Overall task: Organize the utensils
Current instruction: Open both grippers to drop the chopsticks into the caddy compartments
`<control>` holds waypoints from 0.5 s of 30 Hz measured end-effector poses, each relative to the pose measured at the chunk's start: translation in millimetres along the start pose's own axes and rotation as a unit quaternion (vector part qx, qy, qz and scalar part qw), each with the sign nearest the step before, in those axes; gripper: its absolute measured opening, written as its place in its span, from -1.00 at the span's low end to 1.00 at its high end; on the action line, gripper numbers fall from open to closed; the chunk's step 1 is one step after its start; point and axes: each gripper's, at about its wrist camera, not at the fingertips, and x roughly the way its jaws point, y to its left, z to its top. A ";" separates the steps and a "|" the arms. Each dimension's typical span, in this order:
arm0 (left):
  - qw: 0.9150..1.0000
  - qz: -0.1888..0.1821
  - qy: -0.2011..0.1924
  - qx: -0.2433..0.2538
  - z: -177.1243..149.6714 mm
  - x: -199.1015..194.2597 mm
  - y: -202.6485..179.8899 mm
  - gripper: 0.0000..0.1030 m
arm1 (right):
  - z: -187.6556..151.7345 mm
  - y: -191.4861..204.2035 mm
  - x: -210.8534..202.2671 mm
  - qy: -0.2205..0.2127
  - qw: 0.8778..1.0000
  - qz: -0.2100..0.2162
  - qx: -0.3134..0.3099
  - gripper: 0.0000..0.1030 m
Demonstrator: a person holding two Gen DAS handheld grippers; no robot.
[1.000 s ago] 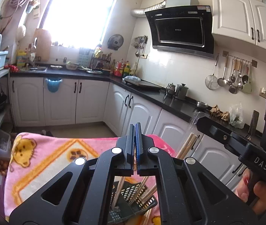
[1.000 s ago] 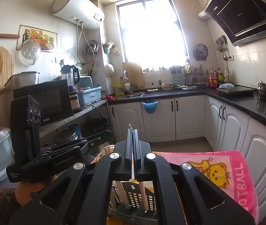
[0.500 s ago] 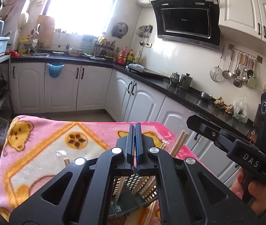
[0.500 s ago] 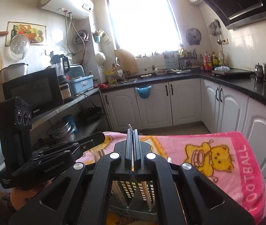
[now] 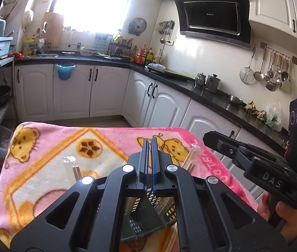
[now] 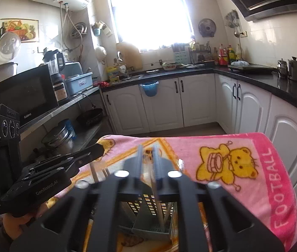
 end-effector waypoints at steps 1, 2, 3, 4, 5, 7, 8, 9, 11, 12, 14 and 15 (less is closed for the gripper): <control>1.000 0.000 0.000 0.000 0.1 -0.2 -0.5 -1.00 | -1.2 0.0 -0.4 0.000 1.000 -0.002 0.000 -0.38; 1.000 0.000 0.001 0.001 -0.4 -0.7 -0.8 -1.00 | -2.3 0.5 -0.8 0.001 1.000 -0.004 -0.001 -0.38; 1.000 0.001 0.001 0.001 -0.3 -0.9 -0.5 -1.00 | -3.1 1.0 -1.7 0.002 1.000 -0.004 0.000 -0.37; 1.000 0.002 0.001 0.001 -1.1 -1.7 -0.3 -1.00 | -4.0 1.2 -3.9 0.001 1.000 -0.004 0.001 -0.27; 1.000 0.003 0.000 0.002 -1.7 -2.8 -0.1 -0.99 | -4.3 0.9 -5.7 -0.002 1.000 -0.006 0.001 -0.22; 1.000 0.005 -0.001 -0.001 -3.1 -5.0 1.0 -0.85 | -4.8 1.4 -10.4 -0.007 1.000 -0.014 -0.002 -0.07; 1.000 0.006 -0.001 -0.001 -3.6 -6.4 1.5 -0.80 | -5.2 1.1 -12.3 -0.009 1.000 -0.015 -0.003 -0.04; 1.000 0.007 -0.002 -0.001 -3.8 -7.7 0.7 -0.71 | -5.7 1.1 -14.4 -0.009 1.000 -0.016 -0.004 0.00; 1.000 0.009 -0.008 -0.002 -3.9 -13.1 0.6 -0.55 | -6.8 1.2 -18.6 -0.010 1.000 -0.020 -0.005 0.11; 1.000 0.010 -0.012 -0.003 -4.3 -16.8 0.5 -0.42 | -7.8 0.9 -22.2 -0.013 1.000 -0.023 -0.005 0.23; 1.000 0.010 -0.020 -0.005 -3.9 -23.6 0.5 -0.18 | -9.1 0.5 -28.9 -0.020 0.999 -0.027 -0.005 0.32; 1.000 0.011 -0.026 -0.006 -3.6 -28.5 0.7 -0.07 | -10.1 0.4 -32.7 -0.022 0.999 -0.031 -0.007 0.40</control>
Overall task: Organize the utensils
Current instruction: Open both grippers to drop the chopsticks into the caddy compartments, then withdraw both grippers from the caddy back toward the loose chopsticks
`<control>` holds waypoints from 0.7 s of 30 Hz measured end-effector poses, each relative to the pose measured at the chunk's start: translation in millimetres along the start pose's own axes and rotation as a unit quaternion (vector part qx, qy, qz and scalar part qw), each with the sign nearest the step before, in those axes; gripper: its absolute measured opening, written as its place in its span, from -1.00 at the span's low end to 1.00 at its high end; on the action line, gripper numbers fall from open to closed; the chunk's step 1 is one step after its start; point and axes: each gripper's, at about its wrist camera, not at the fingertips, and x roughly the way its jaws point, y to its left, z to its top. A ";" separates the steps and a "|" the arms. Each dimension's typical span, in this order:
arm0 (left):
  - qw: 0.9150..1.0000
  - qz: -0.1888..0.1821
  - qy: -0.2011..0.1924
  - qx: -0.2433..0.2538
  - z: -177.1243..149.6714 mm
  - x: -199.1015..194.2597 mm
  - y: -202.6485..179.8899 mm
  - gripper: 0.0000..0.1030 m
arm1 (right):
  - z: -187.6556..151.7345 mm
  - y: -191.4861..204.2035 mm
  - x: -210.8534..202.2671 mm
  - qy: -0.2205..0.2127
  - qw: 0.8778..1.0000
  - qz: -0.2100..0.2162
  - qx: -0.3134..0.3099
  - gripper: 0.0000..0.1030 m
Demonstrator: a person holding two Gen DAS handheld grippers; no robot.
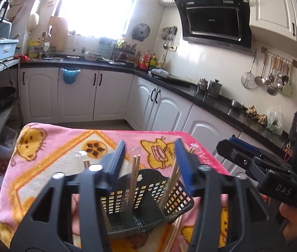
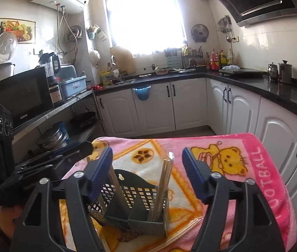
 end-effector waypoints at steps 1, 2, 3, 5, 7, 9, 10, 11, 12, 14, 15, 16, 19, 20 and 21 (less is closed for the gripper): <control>1.000 0.001 -0.005 0.000 0.3 -4.7 -0.2 0.03 | -0.9 -0.1 -3.8 -0.002 1.000 -0.002 -0.002 0.49; 1.000 0.002 -0.012 0.000 0.4 -10.7 -0.2 0.12 | -1.4 0.2 -6.6 -0.004 1.000 -0.004 -0.003 0.52; 1.000 0.004 -0.013 0.001 0.1 -15.1 -0.3 0.27 | -2.4 0.5 -10.5 -0.005 1.000 -0.006 -0.006 0.55; 1.000 0.009 -0.014 -0.001 -1.5 -23.5 0.6 0.36 | -5.3 1.6 -17.3 -0.004 1.000 -0.008 -0.013 0.61; 1.000 0.015 -0.015 -0.005 -3.8 -30.7 1.6 0.61 | -8.3 3.7 -24.0 -0.004 1.000 -0.012 -0.023 0.70; 1.000 0.018 -0.016 -0.011 -8.3 -38.8 3.7 0.77 | -11.9 5.6 -29.8 -0.004 0.999 -0.017 -0.032 0.74; 1.000 0.018 -0.019 -0.015 -11.6 -43.5 4.9 0.79 | -14.3 6.7 -33.2 -0.005 0.999 -0.019 -0.037 0.75; 0.999 0.020 -0.020 -0.015 -13.8 -46.3 5.1 0.79 | -16.5 8.1 -35.8 -0.006 0.999 -0.020 -0.039 0.76; 0.999 0.022 -0.021 -0.016 -17.7 -50.6 5.9 0.79 | -18.2 9.5 -38.6 -0.007 0.999 -0.019 -0.042 0.78; 0.999 0.030 -0.023 -0.016 -24.1 -56.6 6.9 0.79 | -21.0 13.0 -43.0 -0.007 0.999 -0.019 -0.044 0.81; 0.999 0.032 -0.022 -0.017 -26.8 -58.6 7.4 0.79 | -23.1 14.6 -45.7 -0.007 0.999 -0.018 -0.047 0.82; 0.999 0.033 -0.021 -0.018 -29.2 -60.8 8.2 0.79 | -25.1 16.2 -48.6 -0.007 0.999 -0.018 -0.049 0.82; 0.999 0.037 -0.018 -0.021 -39.4 -68.5 11.5 0.79 | -28.2 22.6 -54.7 -0.009 0.998 -0.020 -0.053 0.84; 0.999 0.039 -0.018 -0.022 -41.0 -70.4 11.9 0.79 | -29.2 23.5 -56.8 -0.009 0.998 -0.020 -0.054 0.85; 0.999 0.042 -0.018 -0.023 -44.0 -72.9 13.3 0.79 | -30.6 24.5 -59.0 -0.008 0.998 -0.018 -0.055 0.85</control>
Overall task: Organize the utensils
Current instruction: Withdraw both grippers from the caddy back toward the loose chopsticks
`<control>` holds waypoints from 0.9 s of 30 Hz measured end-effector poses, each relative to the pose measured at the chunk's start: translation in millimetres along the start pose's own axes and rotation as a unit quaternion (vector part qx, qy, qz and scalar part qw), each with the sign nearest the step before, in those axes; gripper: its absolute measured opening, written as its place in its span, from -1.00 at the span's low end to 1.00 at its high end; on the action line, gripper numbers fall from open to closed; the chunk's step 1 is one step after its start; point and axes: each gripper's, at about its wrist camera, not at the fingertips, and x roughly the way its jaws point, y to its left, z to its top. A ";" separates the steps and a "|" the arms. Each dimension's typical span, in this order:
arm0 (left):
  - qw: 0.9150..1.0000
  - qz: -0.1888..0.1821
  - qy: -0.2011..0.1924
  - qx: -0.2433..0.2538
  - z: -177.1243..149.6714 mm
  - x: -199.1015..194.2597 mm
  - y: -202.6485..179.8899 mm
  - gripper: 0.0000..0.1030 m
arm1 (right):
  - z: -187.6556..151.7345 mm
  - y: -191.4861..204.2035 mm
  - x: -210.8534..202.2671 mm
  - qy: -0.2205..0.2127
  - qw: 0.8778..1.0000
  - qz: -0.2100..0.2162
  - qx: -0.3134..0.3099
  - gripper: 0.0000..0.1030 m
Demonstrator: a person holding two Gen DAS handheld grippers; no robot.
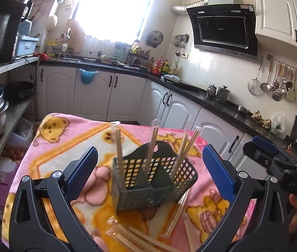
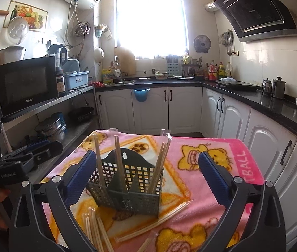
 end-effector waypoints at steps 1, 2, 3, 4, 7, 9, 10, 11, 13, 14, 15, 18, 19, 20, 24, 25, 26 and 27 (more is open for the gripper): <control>1.000 0.002 0.001 -0.001 -2.1 -1.6 1.9 0.79 | -1.6 0.7 -2.2 0.000 1.000 0.000 -0.001 0.85; 1.000 0.004 0.002 -0.002 -4.2 -3.3 3.4 0.79 | -3.4 1.0 -4.4 0.001 1.000 -0.002 -0.001 0.85; 1.000 0.007 0.004 -0.004 -7.2 -5.3 5.6 0.79 | -5.2 1.0 -6.2 0.002 1.000 -0.001 0.000 0.85; 1.000 0.009 0.006 -0.005 -9.4 -6.6 7.5 0.79 | -8.0 0.5 -8.3 0.002 1.000 -0.001 0.000 0.85; 1.000 0.014 0.010 -0.009 -16.1 -10.7 11.6 0.79 | -13.9 0.0 -10.5 0.009 1.000 -0.001 0.003 0.86; 1.000 0.018 0.012 -0.009 -20.9 -13.8 13.3 0.79 | -18.2 0.3 -11.8 0.014 1.000 0.000 0.002 0.86; 1.000 0.020 0.014 -0.009 -23.2 -14.7 14.5 0.79 | -19.9 0.4 -11.3 0.017 1.000 -0.001 0.000 0.86; 1.000 0.022 0.016 -0.010 -25.2 -15.4 15.7 0.79 | -22.6 0.4 -11.1 0.021 1.000 -0.002 -0.001 0.86; 0.999 0.026 0.020 -0.012 -28.1 -16.4 16.8 0.79 | -26.7 0.1 -11.0 0.027 1.000 -0.002 -0.001 0.86; 0.999 0.027 0.021 -0.014 -30.5 -17.1 18.4 0.79 | -29.5 -0.4 -10.8 0.031 1.000 0.000 0.000 0.86; 0.999 0.028 0.024 -0.016 -32.8 -17.1 20.1 0.79 | -32.1 -0.9 -10.4 0.035 0.999 0.003 0.001 0.86; 0.999 0.031 0.031 -0.022 -39.1 -15.9 24.1 0.79 | -39.8 -1.1 -8.7 0.044 0.999 0.004 0.000 0.86; 0.999 0.031 0.034 -0.023 -41.6 -15.2 25.3 0.79 | -42.4 -1.4 -7.9 0.049 0.999 0.005 0.000 0.86; 0.998 0.033 0.039 -0.023 -44.7 -13.9 26.7 0.79 | -44.5 -1.8 -7.5 0.051 0.999 0.006 0.000 0.86; 0.997 0.040 0.054 -0.032 -55.0 -9.8 34.1 0.79 | -56.5 -2.1 -2.5 0.070 0.998 0.010 0.004 0.86; 0.997 0.042 0.059 -0.036 -57.5 -8.4 36.6 0.79 | -60.5 -1.8 -0.4 0.076 0.997 0.012 0.005 0.86; 0.996 0.044 0.063 -0.039 -60.5 -6.9 39.0 0.79 | -62.8 -1.2 0.5 0.080 0.997 0.013 0.004 0.86; 0.996 0.046 0.069 -0.043 -63.9 -5.0 41.8 0.79 | -66.4 -0.2 1.9 0.085 0.996 0.015 0.003 0.86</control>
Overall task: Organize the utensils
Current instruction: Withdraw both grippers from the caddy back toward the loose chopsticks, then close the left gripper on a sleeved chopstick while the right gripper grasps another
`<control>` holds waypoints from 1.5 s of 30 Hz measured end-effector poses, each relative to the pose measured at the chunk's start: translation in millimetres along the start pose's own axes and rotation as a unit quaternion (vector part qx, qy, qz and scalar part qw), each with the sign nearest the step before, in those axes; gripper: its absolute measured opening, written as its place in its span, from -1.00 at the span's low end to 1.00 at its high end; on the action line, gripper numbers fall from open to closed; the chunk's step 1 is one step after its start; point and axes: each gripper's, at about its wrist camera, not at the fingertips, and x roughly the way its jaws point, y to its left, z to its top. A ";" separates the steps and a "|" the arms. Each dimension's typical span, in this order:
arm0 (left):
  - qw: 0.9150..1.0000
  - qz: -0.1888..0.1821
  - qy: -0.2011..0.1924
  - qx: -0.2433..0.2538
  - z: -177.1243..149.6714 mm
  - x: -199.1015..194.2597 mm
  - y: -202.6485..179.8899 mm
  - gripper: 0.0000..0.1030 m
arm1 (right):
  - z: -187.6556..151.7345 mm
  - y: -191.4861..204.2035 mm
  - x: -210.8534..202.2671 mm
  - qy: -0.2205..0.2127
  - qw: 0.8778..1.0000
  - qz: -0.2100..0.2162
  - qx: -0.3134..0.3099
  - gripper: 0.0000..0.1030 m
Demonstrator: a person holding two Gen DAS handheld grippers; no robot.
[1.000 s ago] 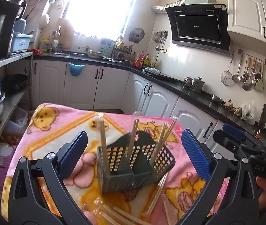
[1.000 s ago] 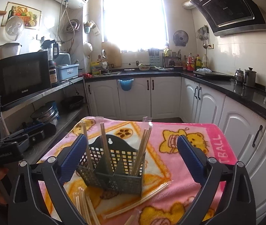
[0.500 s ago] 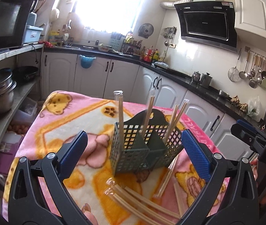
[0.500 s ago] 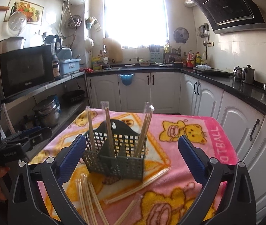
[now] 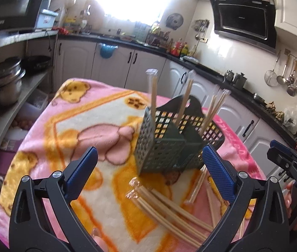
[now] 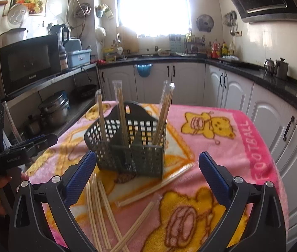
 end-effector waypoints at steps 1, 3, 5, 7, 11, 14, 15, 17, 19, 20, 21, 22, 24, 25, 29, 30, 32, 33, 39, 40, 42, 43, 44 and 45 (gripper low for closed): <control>1.000 0.002 0.004 -0.003 -2.5 2.5 2.1 0.79 | -3.6 1.0 2.9 0.006 1.000 0.001 -0.002 0.86; 1.000 0.005 0.017 -0.008 -7.4 8.7 6.5 0.79 | -10.5 2.2 7.7 0.016 1.000 0.002 -0.004 0.86; 1.000 0.011 0.028 -0.008 -12.8 14.5 10.3 0.79 | -15.0 3.3 12.1 0.025 1.000 0.005 -0.004 0.86; 0.999 0.021 0.038 -0.006 -16.6 19.7 13.2 0.79 | -20.7 4.0 16.9 0.034 0.999 0.008 -0.002 0.86; 0.998 0.024 0.060 -0.010 -26.3 30.3 19.1 0.79 | -28.2 4.6 23.4 0.049 0.999 0.012 -0.002 0.86; 0.997 0.022 0.076 -0.012 -33.9 37.4 22.2 0.79 | -33.3 6.2 28.2 0.059 0.998 0.016 -0.004 0.86; 0.997 0.020 0.079 -0.014 -35.8 39.0 22.9 0.77 | -35.0 7.0 29.5 0.063 0.998 0.017 -0.004 0.86; 0.996 0.016 0.088 -0.018 -40.7 42.4 24.4 0.70 | -38.5 7.1 32.3 0.068 0.997 0.019 -0.004 0.86; 0.995 0.013 0.097 -0.019 -44.7 45.8 24.7 0.62 | -42.9 7.6 36.1 0.077 0.997 0.022 -0.005 0.86; 0.995 0.011 0.101 -0.019 -46.7 48.1 24.4 0.60 | -44.6 7.9 38.0 0.082 0.996 0.022 -0.007 0.86; 0.994 0.010 0.105 -0.019 -48.1 49.6 24.0 0.57 | -46.1 7.1 39.2 0.085 0.996 0.022 -0.007 0.86; 0.994 0.009 0.111 -0.019 -50.4 51.5 23.8 0.52 | -48.5 7.4 42.0 0.091 0.995 0.024 -0.008 0.86; 0.992 0.005 0.122 -0.021 -55.3 55.9 23.9 0.45 | -51.6 7.7 46.3 0.100 0.995 0.024 -0.010 0.86; 0.992 0.005 0.127 -0.020 -57.3 58.0 23.6 0.40 | -53.3 7.5 49.3 0.106 0.994 0.024 -0.010 0.85; 0.990 0.003 0.140 -0.018 -64.8 64.9 23.7 0.21 | -61.0 4.8 60.4 0.129 0.991 0.023 -0.003 0.85; 0.990 0.005 0.142 -0.017 -66.2 66.3 24.3 0.17 | -62.9 3.9 63.8 0.134 0.991 0.020 -0.002 0.85; 0.989 0.000 0.149 -0.024 -68.4 69.4 26.3 0.11 | -65.5 2.0 69.8 0.144 0.989 0.016 -0.001 0.84; 0.988 0.000 0.150 -0.025 -69.0 70.4 26.7 0.05 | -66.4 1.0 73.3 0.150 0.988 0.017 0.001 0.80; 0.985 -0.016 0.166 -0.046 -71.8 82.9 32.2 -0.25 | -69.0 -4.6 92.2 0.173 0.985 0.024 0.018 0.58; 0.985 -0.017 0.167 -0.048 -72.6 84.3 32.5 -0.28 | -69.3 -5.5 94.5 0.175 0.984 0.025 0.020 0.57; 0.984 -0.022 0.169 -0.055 -73.1 88.1 34.7 -0.28 | -69.1 -8.2 100.0 0.182 0.983 0.022 0.025 0.54; 0.983 -0.025 0.169 -0.061 -72.8 89.7 36.3 -0.28 | -69.1 -9.8 102.6 0.185 0.982 0.022 0.028 0.53; 0.983 -0.026 0.169 -0.065 -71.9 90.9 37.2 -0.30 | -69.2 -11.5 104.8 0.188 0.981 0.020 0.032 0.52; 0.983 -0.027 0.170 -0.067 -71.5 92.1 37.9 -0.35 | -69.6 -13.3 106.6 0.191 0.981 0.020 0.036 0.51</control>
